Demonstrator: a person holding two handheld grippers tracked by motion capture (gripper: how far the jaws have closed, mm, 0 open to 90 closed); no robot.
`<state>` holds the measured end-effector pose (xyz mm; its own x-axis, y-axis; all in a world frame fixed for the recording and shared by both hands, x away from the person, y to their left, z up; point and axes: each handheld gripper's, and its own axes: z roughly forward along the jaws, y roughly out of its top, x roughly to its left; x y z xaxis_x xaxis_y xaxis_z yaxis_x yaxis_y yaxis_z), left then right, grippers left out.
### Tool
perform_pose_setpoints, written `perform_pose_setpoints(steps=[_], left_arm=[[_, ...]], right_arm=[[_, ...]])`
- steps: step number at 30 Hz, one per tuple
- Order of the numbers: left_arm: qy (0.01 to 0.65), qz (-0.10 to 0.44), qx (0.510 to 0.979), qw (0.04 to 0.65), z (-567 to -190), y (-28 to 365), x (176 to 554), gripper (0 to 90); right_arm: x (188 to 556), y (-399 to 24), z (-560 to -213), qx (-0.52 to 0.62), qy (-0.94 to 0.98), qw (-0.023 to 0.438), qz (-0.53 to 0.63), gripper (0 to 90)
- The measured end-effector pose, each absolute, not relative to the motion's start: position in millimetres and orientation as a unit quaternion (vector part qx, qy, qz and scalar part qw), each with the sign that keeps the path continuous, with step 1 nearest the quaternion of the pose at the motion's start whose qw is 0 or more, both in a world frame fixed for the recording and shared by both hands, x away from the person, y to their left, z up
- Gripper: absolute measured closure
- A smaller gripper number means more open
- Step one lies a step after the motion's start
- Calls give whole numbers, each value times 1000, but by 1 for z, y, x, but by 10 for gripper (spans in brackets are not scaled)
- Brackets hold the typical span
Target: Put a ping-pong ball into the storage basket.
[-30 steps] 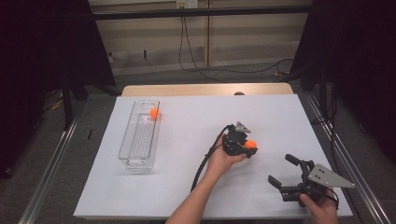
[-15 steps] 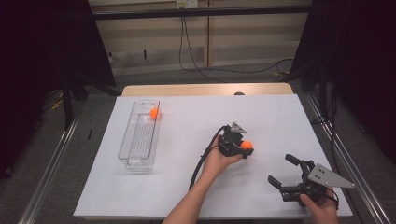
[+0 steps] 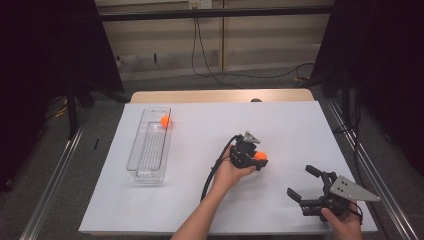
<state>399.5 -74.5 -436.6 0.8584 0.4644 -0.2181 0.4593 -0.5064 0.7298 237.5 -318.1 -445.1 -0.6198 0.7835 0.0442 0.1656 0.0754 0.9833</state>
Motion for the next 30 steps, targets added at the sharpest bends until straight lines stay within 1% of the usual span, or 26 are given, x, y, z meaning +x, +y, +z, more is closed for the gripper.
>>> perform_pose_setpoints(steps=[30], left_arm=[[274,8,867,416,-434,-57,399,509]], right_arm=[[237,-318,-445,347,685,266,584,19]])
